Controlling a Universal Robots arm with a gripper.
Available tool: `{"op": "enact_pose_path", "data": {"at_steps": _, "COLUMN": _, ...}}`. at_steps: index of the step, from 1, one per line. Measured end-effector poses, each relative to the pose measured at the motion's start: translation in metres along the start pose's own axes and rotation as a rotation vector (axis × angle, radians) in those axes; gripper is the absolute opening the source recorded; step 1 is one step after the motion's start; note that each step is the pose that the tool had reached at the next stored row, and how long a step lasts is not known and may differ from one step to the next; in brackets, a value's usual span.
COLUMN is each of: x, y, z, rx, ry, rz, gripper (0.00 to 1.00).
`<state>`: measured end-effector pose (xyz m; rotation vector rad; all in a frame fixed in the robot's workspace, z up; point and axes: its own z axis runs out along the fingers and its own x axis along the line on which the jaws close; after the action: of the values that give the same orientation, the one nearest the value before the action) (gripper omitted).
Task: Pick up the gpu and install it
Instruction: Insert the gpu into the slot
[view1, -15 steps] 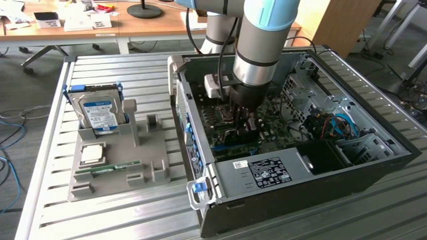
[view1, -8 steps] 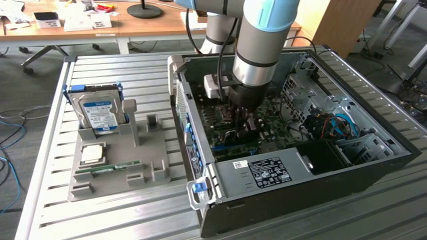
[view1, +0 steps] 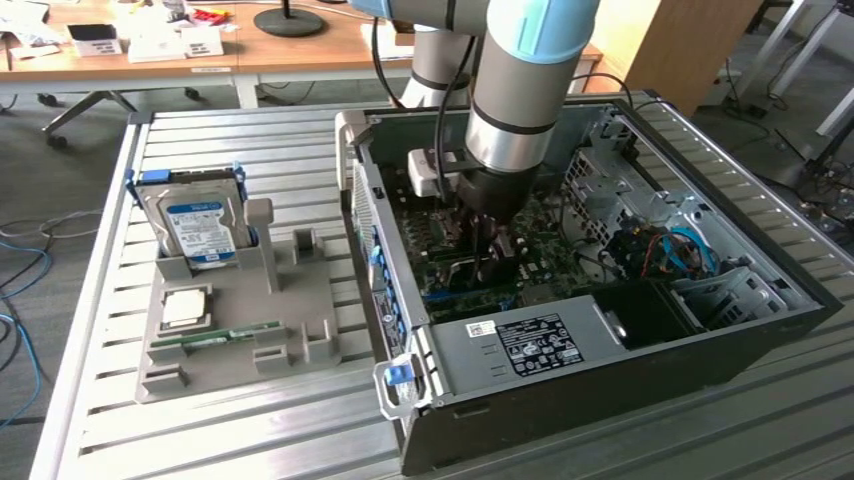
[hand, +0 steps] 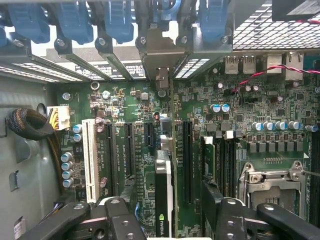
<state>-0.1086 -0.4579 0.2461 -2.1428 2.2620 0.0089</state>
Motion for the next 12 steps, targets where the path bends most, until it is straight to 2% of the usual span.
{"op": "enact_pose_path", "data": {"at_steps": 4, "x": 0.0, "y": 0.0, "z": -0.0038, "rx": 0.0, "ry": 0.0001, "rz": 0.0, "gripper": 0.64}}
{"op": "enact_pose_path", "data": {"at_steps": 12, "x": -0.001, "y": -0.0004, "z": -0.028, "rx": 0.0, "ry": 0.0, "rz": 0.0, "gripper": 0.64}}
